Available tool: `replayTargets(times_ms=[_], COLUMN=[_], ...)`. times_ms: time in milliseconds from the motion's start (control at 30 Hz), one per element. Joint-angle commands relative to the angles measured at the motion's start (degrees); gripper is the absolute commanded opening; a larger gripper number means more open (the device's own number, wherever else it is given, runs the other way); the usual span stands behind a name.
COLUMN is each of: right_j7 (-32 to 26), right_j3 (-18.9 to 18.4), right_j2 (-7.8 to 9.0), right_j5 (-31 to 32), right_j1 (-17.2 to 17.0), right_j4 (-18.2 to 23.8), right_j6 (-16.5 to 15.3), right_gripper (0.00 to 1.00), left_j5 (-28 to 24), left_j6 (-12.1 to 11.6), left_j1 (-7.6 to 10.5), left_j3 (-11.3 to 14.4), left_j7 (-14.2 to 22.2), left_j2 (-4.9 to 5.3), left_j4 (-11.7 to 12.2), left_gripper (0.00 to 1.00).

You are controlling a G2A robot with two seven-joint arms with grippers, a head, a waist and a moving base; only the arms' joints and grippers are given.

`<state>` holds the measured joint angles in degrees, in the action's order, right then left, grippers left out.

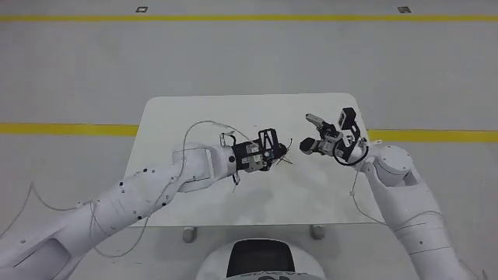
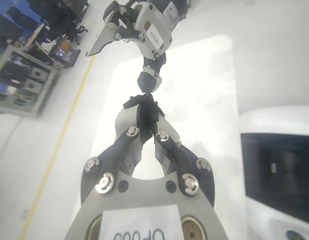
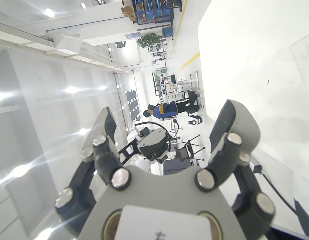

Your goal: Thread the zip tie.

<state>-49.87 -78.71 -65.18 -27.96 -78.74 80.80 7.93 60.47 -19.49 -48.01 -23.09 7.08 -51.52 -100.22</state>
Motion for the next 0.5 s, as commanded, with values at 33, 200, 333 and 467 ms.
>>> replayTargets(times_ms=[33, 200, 333, 467], right_j7=[-2.7, -4.4, -8.1, -8.1], right_j3=[-0.9, -1.3, -1.2, -1.2], right_j2=[0.22, 0.42, 0.66, 0.66], right_j5=[-1.5, -2.4, -3.2, -3.2], right_j1=[0.7, 1.5, 2.6, 2.6], right_j4=[-2.0, -4.2, -6.5, -6.5], right_j6=[-0.3, -0.4, 0.5, 0.5], right_gripper=[1.00, 1.00, 1.00, 1.00], left_j5=[-9.2, -20.6, -23.9, -23.9], left_j6=[0.0, 0.0, 0.0, 0.0], left_j1=[1.41, 4.53, 7.99, 7.99], left_j3=[2.9, 8.4, 12.3, 12.3], left_j7=[-3.5, -8.9, -11.7, -11.7], left_j2=[1.12, 2.56, 3.23, 3.23], left_j4=[0.5, 2.3, 3.4, 3.4], left_gripper=[0.00, 0.00, 0.00, 0.00])
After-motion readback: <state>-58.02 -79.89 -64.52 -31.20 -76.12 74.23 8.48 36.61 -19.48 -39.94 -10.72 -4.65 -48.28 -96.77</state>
